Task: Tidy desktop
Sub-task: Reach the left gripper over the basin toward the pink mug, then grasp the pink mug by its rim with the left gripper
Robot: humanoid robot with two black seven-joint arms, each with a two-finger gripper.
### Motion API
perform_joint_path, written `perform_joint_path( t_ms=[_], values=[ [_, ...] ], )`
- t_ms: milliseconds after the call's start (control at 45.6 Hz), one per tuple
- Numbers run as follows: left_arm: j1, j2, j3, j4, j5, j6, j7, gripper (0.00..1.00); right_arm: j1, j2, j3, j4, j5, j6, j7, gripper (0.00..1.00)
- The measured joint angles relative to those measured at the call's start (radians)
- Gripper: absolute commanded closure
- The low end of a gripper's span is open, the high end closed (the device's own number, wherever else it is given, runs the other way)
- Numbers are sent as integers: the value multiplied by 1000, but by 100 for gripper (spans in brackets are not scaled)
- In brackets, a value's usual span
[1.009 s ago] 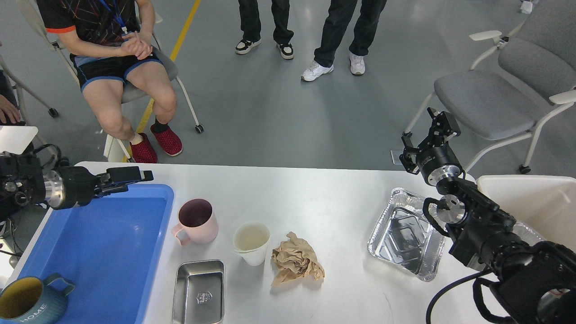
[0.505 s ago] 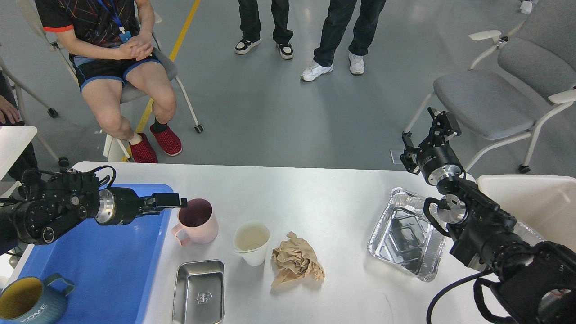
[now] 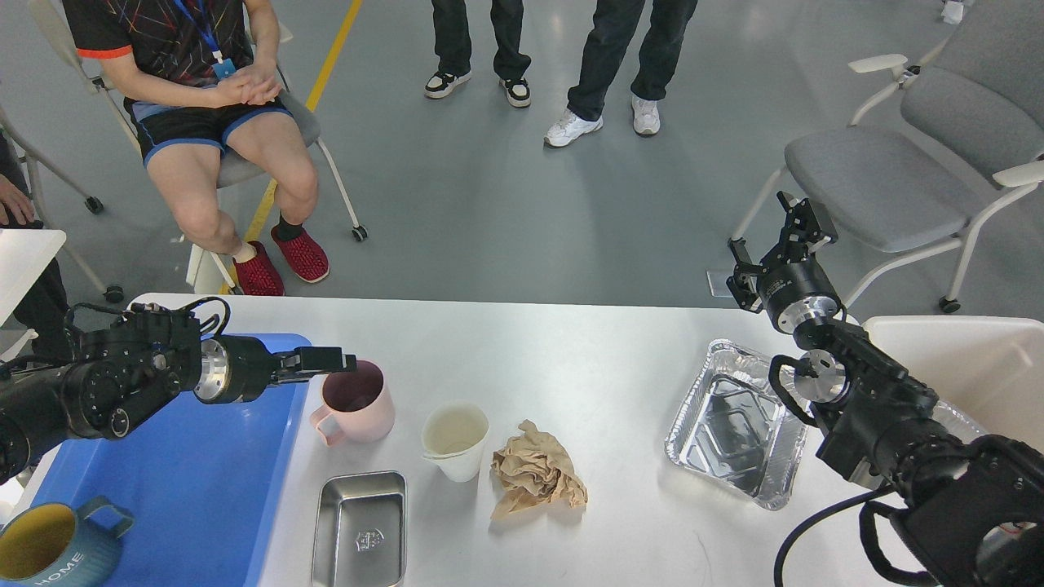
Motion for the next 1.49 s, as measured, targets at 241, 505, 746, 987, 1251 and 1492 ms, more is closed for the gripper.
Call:
perform_joint_path(
  t_ms=[241,505,746,987,1251,1492],
  values=[
    [-1,-24,45,55,3,2,5,4,0,-1,-1,0,0,0,0,0],
    [2,-78,47,95,3,3,-1,4,-1,0,0,0,0,0,0,0],
    [3,-93,54,97,6,5,-1,13,-2,-2,-1,0,0,1,0,0],
    [4,-92,123,98,6,42,-6,35,-2,-2,-2,0,0,1,0,0],
    [-2,-92,143,103,7,60,-6,72,-2,-2,-2,-1,0,0,0,0],
    [-4,-93,145,109,8,60,-4,94,-2,-2,-2,-2,0,0,0,0]
  ],
)
